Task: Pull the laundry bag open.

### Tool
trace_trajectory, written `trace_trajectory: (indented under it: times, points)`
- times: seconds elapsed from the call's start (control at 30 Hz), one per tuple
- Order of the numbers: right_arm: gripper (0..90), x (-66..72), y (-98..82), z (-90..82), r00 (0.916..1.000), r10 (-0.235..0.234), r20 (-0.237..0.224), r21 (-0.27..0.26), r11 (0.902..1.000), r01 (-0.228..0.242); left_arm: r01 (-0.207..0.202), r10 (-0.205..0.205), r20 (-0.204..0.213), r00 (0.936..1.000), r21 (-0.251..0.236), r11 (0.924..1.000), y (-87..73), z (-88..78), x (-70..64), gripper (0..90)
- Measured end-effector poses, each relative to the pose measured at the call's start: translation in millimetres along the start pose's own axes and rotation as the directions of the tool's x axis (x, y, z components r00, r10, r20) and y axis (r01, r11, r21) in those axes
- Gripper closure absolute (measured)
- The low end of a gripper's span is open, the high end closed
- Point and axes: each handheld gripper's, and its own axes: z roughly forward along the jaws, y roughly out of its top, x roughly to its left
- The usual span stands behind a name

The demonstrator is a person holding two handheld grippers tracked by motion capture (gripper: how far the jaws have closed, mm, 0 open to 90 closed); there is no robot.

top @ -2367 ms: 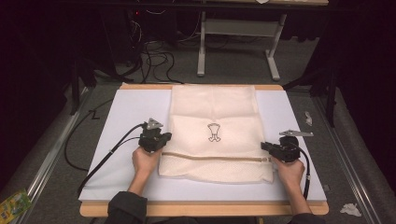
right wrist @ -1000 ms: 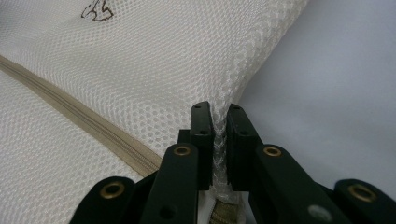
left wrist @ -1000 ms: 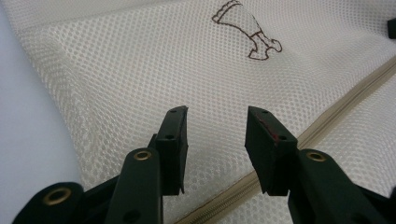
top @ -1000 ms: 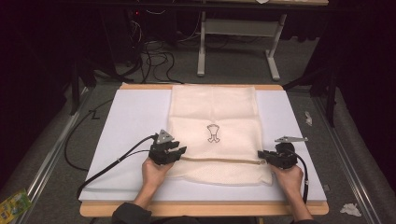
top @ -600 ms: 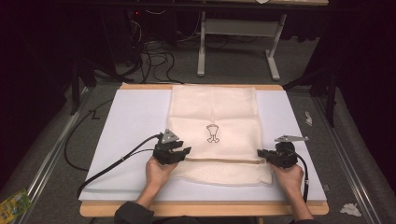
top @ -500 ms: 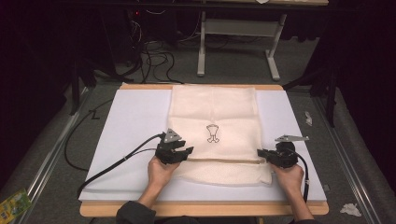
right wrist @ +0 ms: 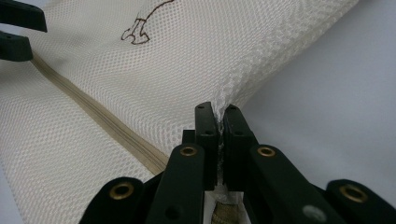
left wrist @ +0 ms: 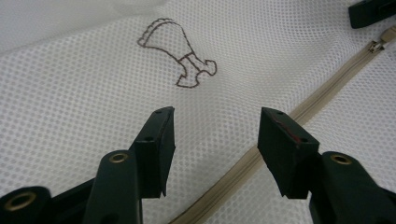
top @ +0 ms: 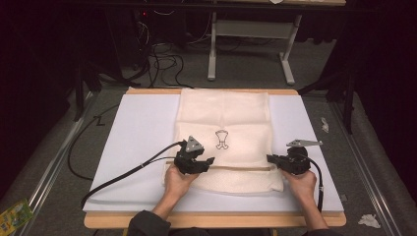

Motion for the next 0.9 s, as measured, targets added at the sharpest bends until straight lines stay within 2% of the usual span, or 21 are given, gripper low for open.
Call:
trace_trajectory:
  times: [0.23,0.33,0.57,0.83,0.9]
  points:
    - [88.3,4.1,3.3,4.4,0.9999,-0.006,-0.014,-0.001,1.0000,0.006,-0.017,0.017,0.020,0.9997,0.012,0.9998,2.8,7.0,-7.7,46.9]
    - [88.3,5.5,5.3,5.0,0.9997,-0.016,-0.020,-0.004,0.9999,0.016,-0.009,0.009,0.036,0.9993,0.004,1.0000,5.0,8.7,-11.2,48.0]
    - [88.2,9.2,8.5,7.1,0.9993,-0.017,-0.034,-0.007,0.9998,0.016,-0.025,0.025,0.048,0.9985,0.005,0.9997,11.1,9.6,-16.1,48.9]
    - [88.3,14.8,13.0,11.2,0.9983,-0.025,-0.053,-0.007,0.9997,0.025,-0.037,0.037,0.096,0.9947,-0.006,0.9993,19.9,11.1,-27.5,50.9]
    - [88.3,15.6,13.6,12.2,0.9979,-0.030,-0.058,-0.010,0.9995,0.029,-0.044,0.044,0.095,0.9945,-0.003,0.9990,21.8,12.4,-29.7,51.1]
